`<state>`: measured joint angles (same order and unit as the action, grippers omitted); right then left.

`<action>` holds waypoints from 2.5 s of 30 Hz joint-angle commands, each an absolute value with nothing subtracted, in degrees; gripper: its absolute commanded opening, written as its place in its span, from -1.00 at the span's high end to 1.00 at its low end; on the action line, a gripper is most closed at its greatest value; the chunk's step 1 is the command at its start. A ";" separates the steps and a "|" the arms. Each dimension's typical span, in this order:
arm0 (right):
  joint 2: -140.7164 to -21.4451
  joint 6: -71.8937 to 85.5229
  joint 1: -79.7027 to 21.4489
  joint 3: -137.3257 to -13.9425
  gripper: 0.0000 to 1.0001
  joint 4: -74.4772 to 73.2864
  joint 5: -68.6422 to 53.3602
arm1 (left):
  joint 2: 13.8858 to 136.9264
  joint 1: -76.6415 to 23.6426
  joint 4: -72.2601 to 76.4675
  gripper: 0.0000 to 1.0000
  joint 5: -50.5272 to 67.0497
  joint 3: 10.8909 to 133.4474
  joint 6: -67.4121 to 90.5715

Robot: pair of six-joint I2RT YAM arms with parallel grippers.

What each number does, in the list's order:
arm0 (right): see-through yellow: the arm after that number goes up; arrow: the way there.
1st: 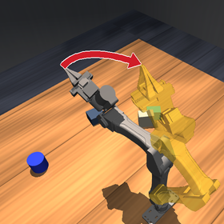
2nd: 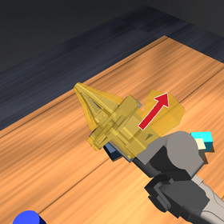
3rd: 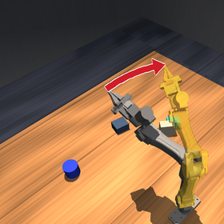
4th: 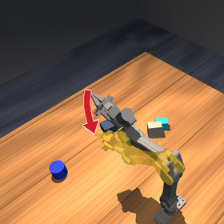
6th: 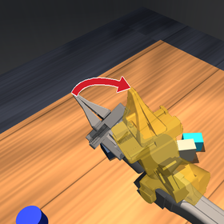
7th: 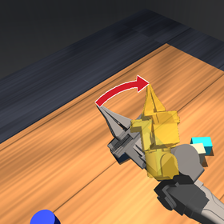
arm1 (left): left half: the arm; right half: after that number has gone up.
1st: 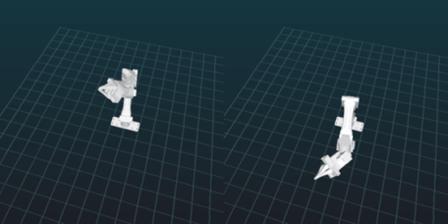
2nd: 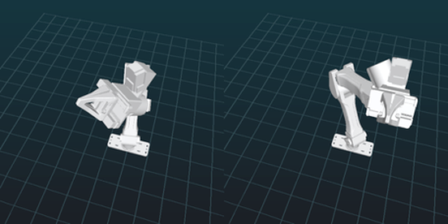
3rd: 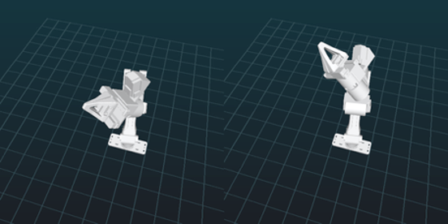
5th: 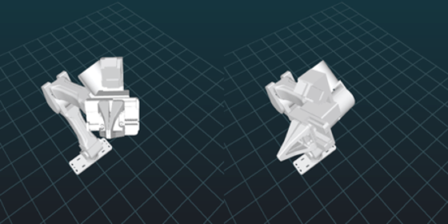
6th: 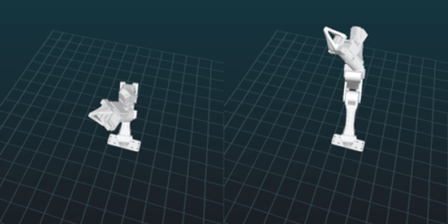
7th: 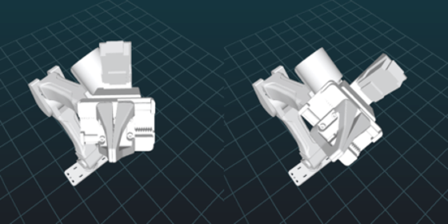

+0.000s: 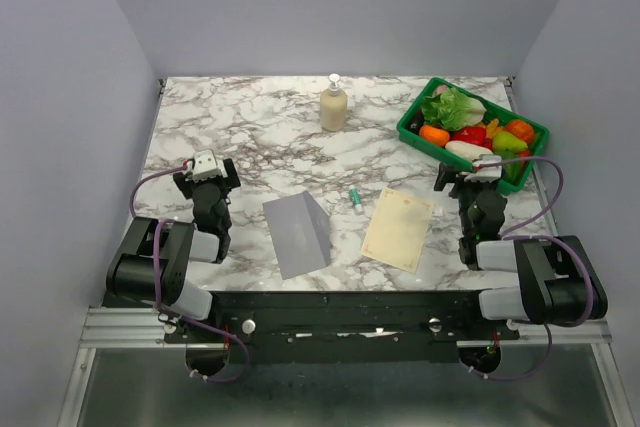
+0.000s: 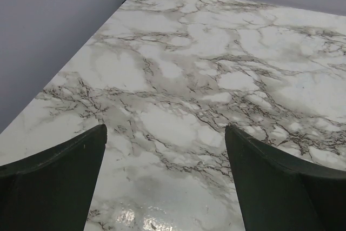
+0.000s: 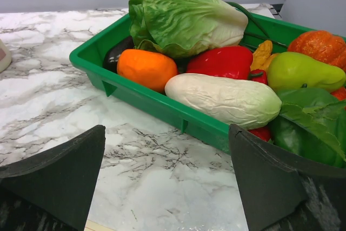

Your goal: Place the letter into the envelope and seal it

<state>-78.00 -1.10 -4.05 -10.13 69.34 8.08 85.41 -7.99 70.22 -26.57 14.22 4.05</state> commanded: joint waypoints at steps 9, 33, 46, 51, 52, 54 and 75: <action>-78.13 -1.23 -3.96 -11.16 -1.00 70.31 7.47 | 85.17 -7.91 71.72 -0.97 -26.19 14.06 3.25; -80.33 21.36 -4.48 -52.30 -1.00 -10.19 4.16 | 65.75 -25.14 -0.95 -0.97 -46.07 48.16 19.67; -75.50 23.46 -4.48 -47.20 -1.00 -14.67 -13.52 | 54.84 -39.96 -9.13 -0.97 -29.52 47.02 23.20; -74.88 26.01 -4.31 -45.18 -1.00 -15.21 -14.76 | 58.70 -53.50 -4.50 -0.97 -28.66 42.64 26.80; -74.53 26.36 -4.39 -44.74 -1.00 -15.21 -14.77 | 59.49 -55.18 -3.70 -0.97 -28.65 42.02 27.33; -73.39 26.63 -4.39 -43.42 -1.00 -15.12 -14.15 | 62.56 -59.13 -1.42 -0.96 -28.91 41.14 28.12; -78.48 25.23 -1.67 -43.15 -0.93 -18.98 -5.44 | 88.58 -71.54 8.87 0.41 -21.27 45.53 34.10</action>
